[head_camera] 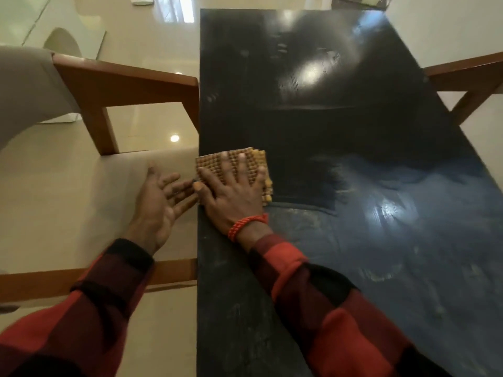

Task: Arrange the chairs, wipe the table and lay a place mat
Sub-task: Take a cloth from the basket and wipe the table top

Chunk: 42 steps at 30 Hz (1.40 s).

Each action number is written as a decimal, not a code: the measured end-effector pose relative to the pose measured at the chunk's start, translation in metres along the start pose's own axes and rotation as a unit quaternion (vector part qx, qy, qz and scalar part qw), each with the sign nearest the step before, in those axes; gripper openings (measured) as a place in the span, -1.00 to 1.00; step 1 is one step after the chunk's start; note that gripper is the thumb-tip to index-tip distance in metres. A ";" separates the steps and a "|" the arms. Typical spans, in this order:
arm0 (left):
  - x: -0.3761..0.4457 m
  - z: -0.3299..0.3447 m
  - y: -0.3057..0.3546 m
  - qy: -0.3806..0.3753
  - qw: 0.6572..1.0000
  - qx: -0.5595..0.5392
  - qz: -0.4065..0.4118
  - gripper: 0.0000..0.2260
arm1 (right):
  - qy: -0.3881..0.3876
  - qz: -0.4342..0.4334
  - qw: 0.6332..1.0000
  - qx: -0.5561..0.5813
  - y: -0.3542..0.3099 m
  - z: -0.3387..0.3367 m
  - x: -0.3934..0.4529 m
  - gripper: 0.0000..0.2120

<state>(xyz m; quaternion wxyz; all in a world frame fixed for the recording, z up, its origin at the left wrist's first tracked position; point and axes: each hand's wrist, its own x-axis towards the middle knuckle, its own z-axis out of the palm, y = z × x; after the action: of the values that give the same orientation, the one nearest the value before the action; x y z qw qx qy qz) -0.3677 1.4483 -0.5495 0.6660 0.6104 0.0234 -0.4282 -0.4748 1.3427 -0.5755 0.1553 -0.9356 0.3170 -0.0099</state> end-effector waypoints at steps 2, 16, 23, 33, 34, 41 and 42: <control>0.002 -0.005 0.006 -0.001 1.000 0.017 0.006 -0.35 | -0.008 -0.026 1.000 0.004 -0.012 0.003 0.001 -0.53; -0.007 0.014 -0.014 -0.011 0.979 0.188 0.079 -0.46 | -0.025 0.091 0.995 0.035 0.036 -0.017 -0.006 -0.40; -0.021 0.014 -0.023 -0.005 0.985 0.154 0.078 -0.60 | -0.009 0.197 0.980 -0.005 0.122 -0.039 -0.028 -0.39; -0.028 0.003 -0.027 -0.049 0.986 0.143 0.067 -0.37 | 0.057 0.275 0.958 -0.063 0.167 -0.036 -0.048 -0.29; -0.028 0.004 -0.027 -0.050 0.986 0.144 0.071 -0.37 | 0.058 0.283 0.955 -0.061 0.165 -0.036 -0.044 -0.26; -0.028 0.001 -0.032 -0.052 0.989 0.122 0.063 -0.32 | 0.038 0.207 0.976 -0.048 0.095 -0.020 -0.013 -0.32; -0.029 0.000 -0.031 -0.053 0.990 0.117 0.058 -0.30 | 0.038 0.183 0.981 -0.047 0.076 -0.014 -0.012 -0.33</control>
<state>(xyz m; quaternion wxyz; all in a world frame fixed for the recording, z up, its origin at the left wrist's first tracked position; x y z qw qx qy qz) -0.4047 1.4670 -0.5584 0.6141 0.6606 -0.0979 -0.4205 -0.5315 1.2885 -0.5834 0.0982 -0.8669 0.4887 -0.0015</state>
